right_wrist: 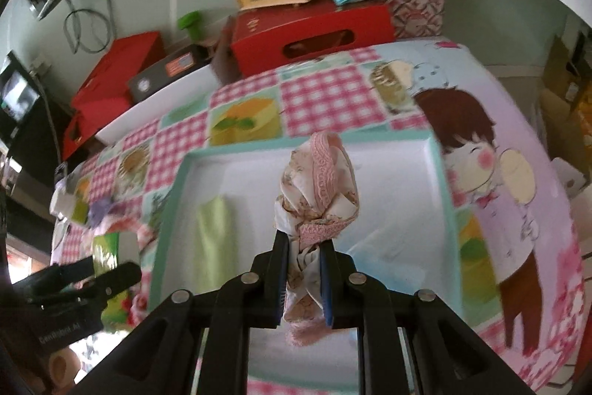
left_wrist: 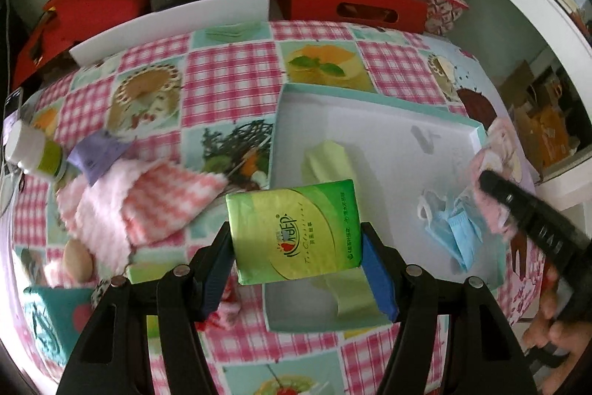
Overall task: Organize soft objects
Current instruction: 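Carry the floral cloth and green tissue pack over the white tray with both tools, then open right gripper onto the mask while left gripper drops the tissue pack in the tray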
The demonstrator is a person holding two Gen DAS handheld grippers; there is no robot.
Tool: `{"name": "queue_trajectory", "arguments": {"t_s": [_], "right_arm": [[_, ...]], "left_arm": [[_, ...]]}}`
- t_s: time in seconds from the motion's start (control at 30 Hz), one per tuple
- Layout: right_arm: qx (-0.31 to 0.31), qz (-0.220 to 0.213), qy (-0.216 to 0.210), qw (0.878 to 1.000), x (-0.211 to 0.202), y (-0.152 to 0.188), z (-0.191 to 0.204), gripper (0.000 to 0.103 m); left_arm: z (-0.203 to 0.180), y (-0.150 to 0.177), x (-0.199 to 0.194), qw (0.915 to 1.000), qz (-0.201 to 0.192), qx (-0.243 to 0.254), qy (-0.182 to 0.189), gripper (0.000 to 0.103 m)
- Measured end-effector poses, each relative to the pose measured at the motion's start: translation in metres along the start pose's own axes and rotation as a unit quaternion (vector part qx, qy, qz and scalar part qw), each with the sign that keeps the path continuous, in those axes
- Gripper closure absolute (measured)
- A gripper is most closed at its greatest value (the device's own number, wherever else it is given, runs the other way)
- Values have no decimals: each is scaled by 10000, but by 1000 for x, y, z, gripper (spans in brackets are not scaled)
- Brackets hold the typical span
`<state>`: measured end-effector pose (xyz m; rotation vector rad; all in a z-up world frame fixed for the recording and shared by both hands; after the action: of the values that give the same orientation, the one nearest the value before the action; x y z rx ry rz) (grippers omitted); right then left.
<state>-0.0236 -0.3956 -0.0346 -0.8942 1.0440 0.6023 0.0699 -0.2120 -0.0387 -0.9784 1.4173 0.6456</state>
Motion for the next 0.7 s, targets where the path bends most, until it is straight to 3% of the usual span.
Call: {"name": "queue_trajectory", "arguments": {"t_s": [0.23, 0.57, 0.67, 0.7], "right_arm": [[274, 195, 274, 9991, 21, -20, -35, 87], [129, 549, 374, 9977, 44, -21, -44, 85], [60, 605, 369, 9975, 45, -21, -42, 84], [51, 600, 375, 9975, 44, -21, -41, 83]], "left_arm": [[-15, -17, 20, 9997, 150, 174, -93, 36], [-37, -36, 32, 9993, 130, 338, -55, 35], [-42, -39, 28, 9993, -3, 373, -33, 11], [-42, -39, 26, 9993, -39, 371, -1, 11]]}}
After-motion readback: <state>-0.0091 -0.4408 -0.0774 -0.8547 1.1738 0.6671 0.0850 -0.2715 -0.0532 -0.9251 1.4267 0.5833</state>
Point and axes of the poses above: each gripper's, at about its wrist camera, not at the fingertips, and x roughly the way its jaws point, z to its left, y to its underside, the point moved 2 cm from there along x, roughly the way its jaws point, and after that the axes turned 10 degrees about z, right-handed, at the moved point
